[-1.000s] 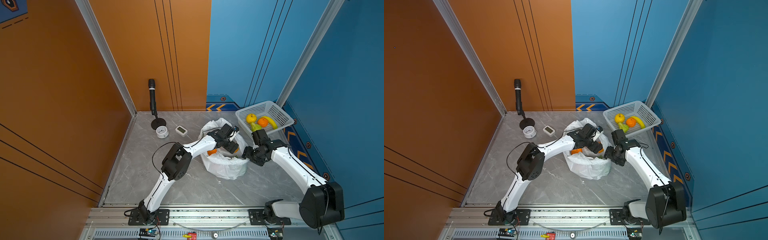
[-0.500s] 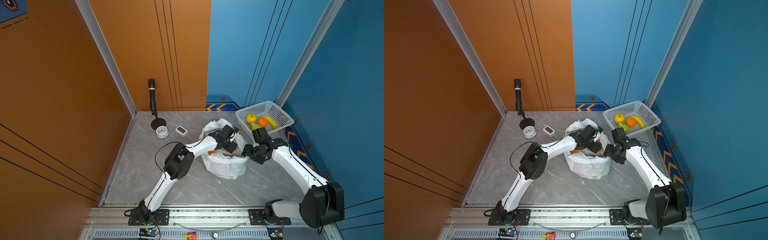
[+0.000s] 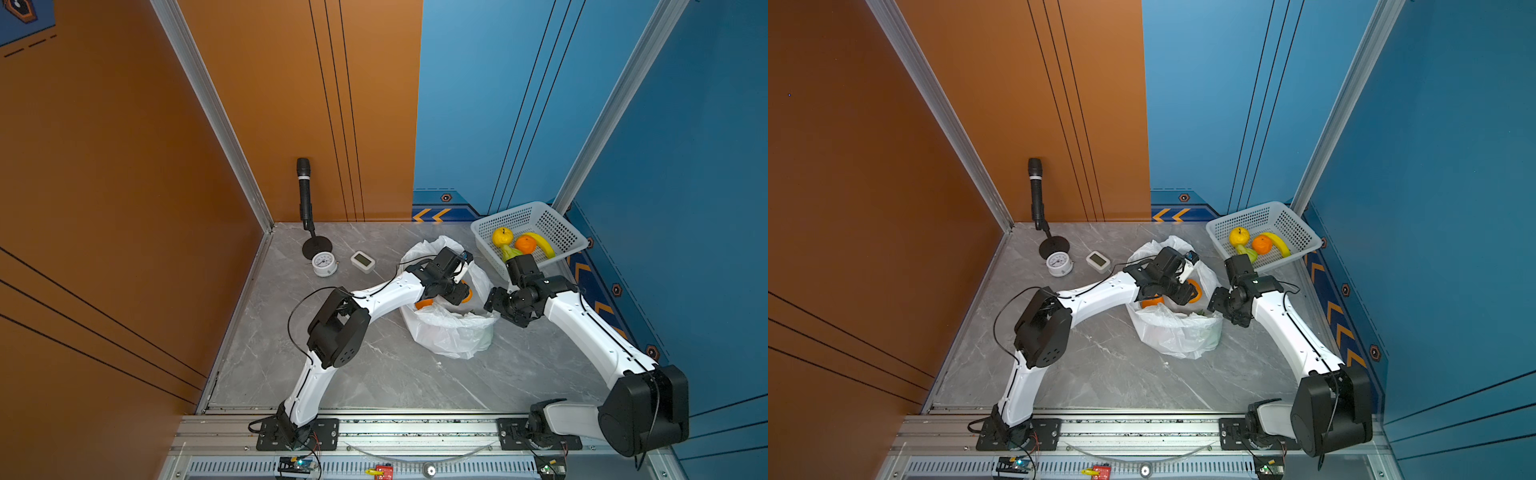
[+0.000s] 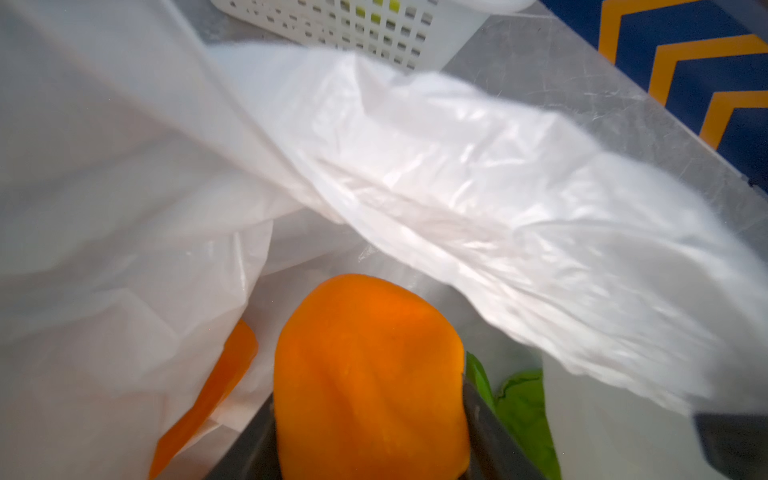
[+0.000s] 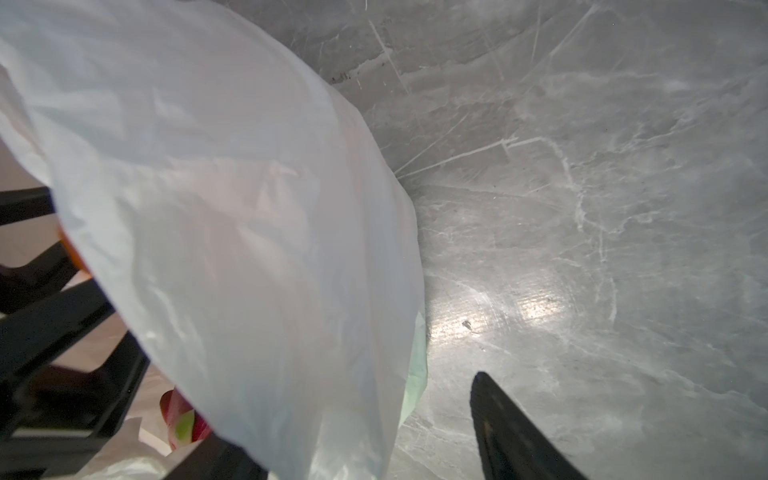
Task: Untie the knot of the plastic bag and take out the fruit
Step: 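Lift the orange out with the left gripper and hand it to the right gripper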
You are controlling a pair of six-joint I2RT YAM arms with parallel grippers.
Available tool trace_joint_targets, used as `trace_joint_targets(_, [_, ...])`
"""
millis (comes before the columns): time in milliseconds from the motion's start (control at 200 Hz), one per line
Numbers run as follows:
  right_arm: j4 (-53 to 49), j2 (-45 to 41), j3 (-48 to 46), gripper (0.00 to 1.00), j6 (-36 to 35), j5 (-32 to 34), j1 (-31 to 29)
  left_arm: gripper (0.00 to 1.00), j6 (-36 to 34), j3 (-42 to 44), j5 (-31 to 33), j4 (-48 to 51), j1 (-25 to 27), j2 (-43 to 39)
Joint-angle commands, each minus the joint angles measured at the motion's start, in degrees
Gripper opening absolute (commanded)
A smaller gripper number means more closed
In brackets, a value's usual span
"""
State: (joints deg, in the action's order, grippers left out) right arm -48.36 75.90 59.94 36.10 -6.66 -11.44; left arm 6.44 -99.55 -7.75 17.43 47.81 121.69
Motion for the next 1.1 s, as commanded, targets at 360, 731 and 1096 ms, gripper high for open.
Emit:
trace_joint_targets(360, [6.6, -5.3, 10.0, 0.86, 4.3, -14.5, 5.6, 0.56, -1.7, 6.8, -6.5, -12.8, -0.2, -13.0])
trace_joint_targets(731, [17.0, -8.5, 12.6, 0.93, 9.9, -25.9, 8.7, 0.58, -7.1, 3.5, -12.2, -17.2, -0.2, -16.2])
trace_joint_targets(1096, [17.2, -6.0, 14.1, 0.81, 10.8, -31.2, 6.9, 0.59, -16.5, -3.6, -10.6, -7.7, 2.5, -14.5])
